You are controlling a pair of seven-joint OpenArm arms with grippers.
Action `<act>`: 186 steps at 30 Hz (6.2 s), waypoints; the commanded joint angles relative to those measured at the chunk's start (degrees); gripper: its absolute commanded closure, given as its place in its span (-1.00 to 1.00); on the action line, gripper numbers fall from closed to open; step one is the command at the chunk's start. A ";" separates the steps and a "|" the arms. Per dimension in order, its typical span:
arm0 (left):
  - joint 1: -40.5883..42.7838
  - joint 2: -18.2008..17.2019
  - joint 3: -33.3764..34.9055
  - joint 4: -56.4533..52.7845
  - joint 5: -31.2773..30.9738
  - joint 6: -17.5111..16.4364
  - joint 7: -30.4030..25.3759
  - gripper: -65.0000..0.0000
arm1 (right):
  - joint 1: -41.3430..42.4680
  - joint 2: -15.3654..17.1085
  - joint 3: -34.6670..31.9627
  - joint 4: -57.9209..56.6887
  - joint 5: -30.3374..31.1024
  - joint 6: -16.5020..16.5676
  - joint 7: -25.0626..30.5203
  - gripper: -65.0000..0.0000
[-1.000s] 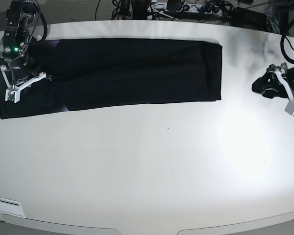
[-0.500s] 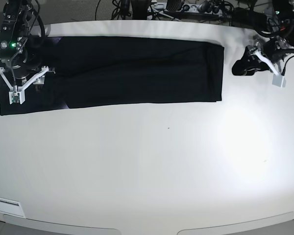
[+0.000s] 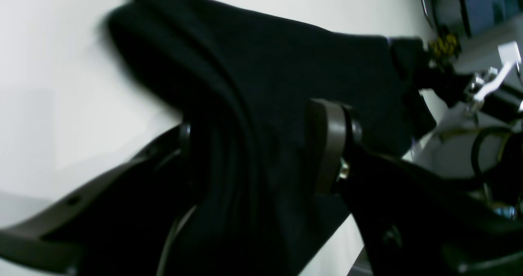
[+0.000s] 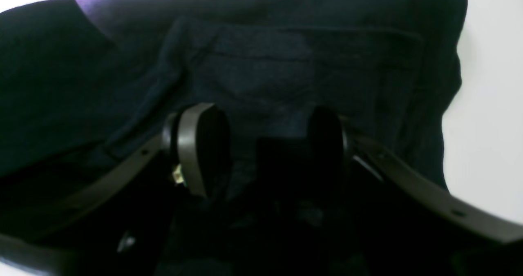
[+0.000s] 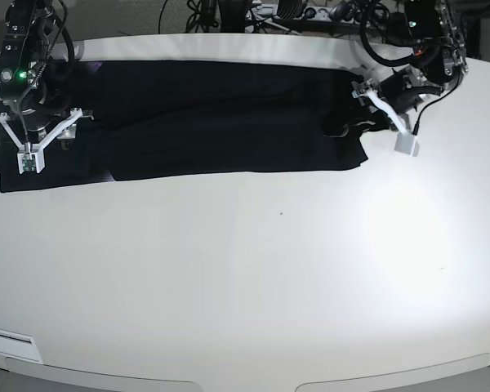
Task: Fold the T-shirt properly
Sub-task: 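Grasp the strip end with the left gripper and pull it inward, then fold the strip end with the left gripper toward the right gripper, then grasp the folded bundle with both grippers and lift it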
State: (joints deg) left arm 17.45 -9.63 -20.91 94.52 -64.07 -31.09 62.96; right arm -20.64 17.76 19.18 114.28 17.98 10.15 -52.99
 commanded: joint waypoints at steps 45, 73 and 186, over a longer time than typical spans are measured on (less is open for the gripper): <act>-3.85 -7.67 -17.07 4.31 -20.93 -8.33 10.38 1.00 | -0.79 -0.61 -7.67 -12.76 9.27 21.40 12.37 1.00; -7.96 6.80 11.47 5.55 -10.05 -8.91 -0.61 -0.03 | -0.42 1.31 -7.67 -12.74 12.26 22.47 9.20 -0.12; -6.69 -2.75 5.25 5.11 0.31 -8.91 -6.99 0.45 | 5.14 -13.42 -13.57 6.10 37.70 28.79 -7.13 -0.53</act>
State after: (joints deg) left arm 11.25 -11.90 -15.44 98.61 -62.17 -39.48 57.04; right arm -16.14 4.21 5.43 119.33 53.89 38.24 -61.91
